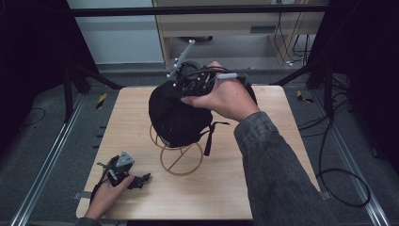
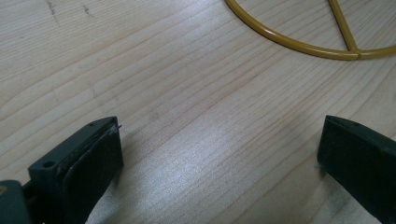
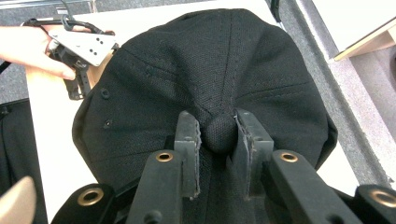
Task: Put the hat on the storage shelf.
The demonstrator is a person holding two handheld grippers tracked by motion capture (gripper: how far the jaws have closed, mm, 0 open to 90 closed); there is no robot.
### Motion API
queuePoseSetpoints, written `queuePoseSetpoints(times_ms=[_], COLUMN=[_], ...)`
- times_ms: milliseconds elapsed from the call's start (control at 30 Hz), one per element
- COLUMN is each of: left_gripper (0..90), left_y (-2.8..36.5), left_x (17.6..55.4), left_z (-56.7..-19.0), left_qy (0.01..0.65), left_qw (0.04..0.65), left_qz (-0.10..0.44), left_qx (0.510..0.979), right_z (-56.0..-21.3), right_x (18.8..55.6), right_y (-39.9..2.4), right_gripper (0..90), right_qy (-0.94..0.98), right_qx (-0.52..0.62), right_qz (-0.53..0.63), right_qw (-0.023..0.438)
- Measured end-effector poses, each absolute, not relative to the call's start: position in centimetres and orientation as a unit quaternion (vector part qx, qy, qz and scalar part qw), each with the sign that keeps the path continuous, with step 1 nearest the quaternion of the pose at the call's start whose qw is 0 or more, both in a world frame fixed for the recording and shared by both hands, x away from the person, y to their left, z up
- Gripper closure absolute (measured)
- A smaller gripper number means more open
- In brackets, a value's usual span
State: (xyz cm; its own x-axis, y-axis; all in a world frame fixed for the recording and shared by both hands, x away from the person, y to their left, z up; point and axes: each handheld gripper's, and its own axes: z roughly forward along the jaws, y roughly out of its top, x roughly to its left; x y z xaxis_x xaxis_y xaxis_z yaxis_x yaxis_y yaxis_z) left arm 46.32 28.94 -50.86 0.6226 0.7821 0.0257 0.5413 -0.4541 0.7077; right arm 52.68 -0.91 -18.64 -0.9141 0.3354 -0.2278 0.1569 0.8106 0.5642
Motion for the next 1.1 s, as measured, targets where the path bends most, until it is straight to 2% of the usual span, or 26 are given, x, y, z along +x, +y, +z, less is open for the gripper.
queuePoseSetpoints(times_ms=[1100], left_gripper=[0.0], left_y=[28.9], left_x=[46.3], left_z=[-50.9], left_qy=[0.398], left_qw=[0.342], left_qz=[0.177], left_qx=[0.833], right_z=[-22.3], right_x=[54.2], right_y=[3.0], right_gripper=[72.5], right_qy=[0.95], right_qx=[0.129], right_qz=[0.249], right_qw=[0.135])
